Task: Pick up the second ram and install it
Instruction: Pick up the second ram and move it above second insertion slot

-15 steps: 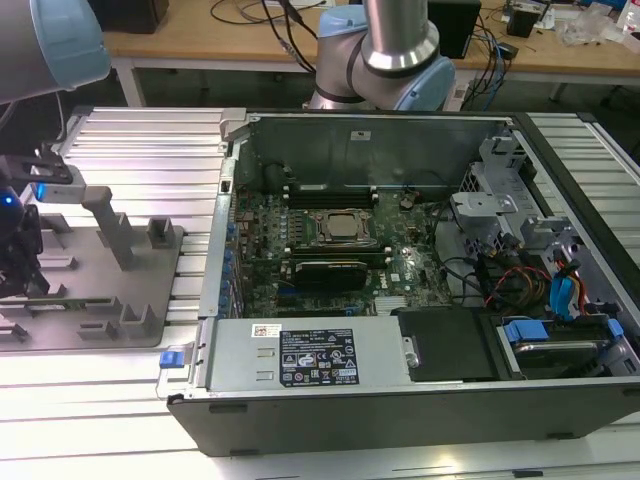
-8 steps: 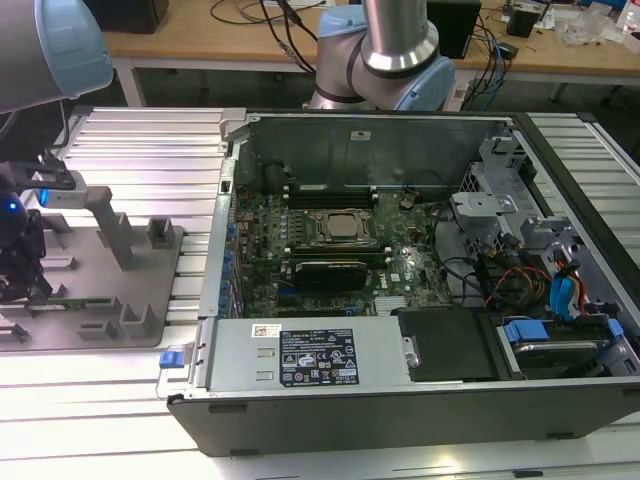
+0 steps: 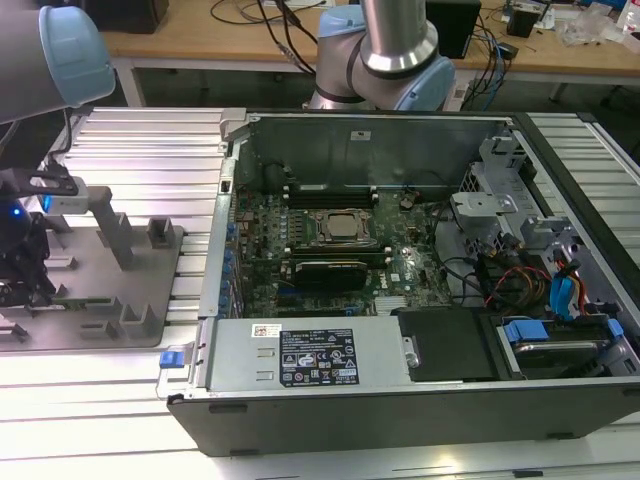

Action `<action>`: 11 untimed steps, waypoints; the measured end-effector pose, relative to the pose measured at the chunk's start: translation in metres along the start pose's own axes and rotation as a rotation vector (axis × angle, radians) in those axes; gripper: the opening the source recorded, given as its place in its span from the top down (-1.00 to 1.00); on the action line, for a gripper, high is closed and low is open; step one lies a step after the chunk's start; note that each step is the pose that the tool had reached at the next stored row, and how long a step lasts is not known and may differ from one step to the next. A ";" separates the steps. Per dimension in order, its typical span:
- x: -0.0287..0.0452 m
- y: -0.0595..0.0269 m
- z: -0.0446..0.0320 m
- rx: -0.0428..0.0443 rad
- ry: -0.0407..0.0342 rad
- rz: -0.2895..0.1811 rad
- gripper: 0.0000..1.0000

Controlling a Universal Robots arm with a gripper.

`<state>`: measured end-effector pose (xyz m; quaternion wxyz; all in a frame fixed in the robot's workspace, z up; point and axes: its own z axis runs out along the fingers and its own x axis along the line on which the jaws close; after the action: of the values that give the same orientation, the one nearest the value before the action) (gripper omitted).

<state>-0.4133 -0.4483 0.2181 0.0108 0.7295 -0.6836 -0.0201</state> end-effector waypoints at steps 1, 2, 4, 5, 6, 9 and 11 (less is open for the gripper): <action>-0.0008 0.0008 0.0008 0.0006 0.0000 0.000 0.57; -0.0016 0.0011 0.0011 0.0008 -0.0001 -0.001 0.57; -0.0022 0.0019 0.0023 0.0008 0.0020 -0.001 0.57; -0.0023 0.0019 0.0041 0.0013 0.0032 -0.001 0.57; -0.0022 0.0022 0.0057 0.0007 0.0043 -0.001 0.57; -0.0022 0.0033 0.0087 0.0009 0.0043 -0.002 0.57; -0.0019 0.0034 0.0094 0.0006 0.0045 -0.002 0.57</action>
<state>-0.4172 -0.4466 0.2089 0.0121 0.7303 -0.6827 -0.0182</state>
